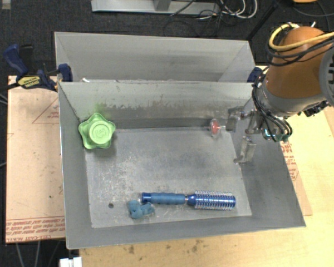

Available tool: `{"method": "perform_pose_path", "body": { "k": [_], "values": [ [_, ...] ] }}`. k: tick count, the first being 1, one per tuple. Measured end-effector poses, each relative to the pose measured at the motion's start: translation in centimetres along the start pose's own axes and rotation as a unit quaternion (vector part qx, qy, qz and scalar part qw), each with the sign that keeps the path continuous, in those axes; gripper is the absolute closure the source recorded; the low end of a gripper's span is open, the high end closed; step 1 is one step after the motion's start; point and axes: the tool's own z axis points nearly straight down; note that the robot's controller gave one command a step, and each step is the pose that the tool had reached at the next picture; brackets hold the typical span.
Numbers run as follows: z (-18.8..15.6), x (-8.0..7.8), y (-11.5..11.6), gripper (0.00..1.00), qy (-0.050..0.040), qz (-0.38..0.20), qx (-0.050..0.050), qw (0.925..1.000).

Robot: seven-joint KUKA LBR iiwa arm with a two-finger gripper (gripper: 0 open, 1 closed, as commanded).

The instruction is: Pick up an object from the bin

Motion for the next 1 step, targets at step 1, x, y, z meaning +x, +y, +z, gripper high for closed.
{"method": "perform_pose_path", "body": {
  "k": [1],
  "values": [
    [-0.49, -0.16, 0.06, 1.00, -0.0040, -0.002, 0.001, 1.0000]
  ]
}}
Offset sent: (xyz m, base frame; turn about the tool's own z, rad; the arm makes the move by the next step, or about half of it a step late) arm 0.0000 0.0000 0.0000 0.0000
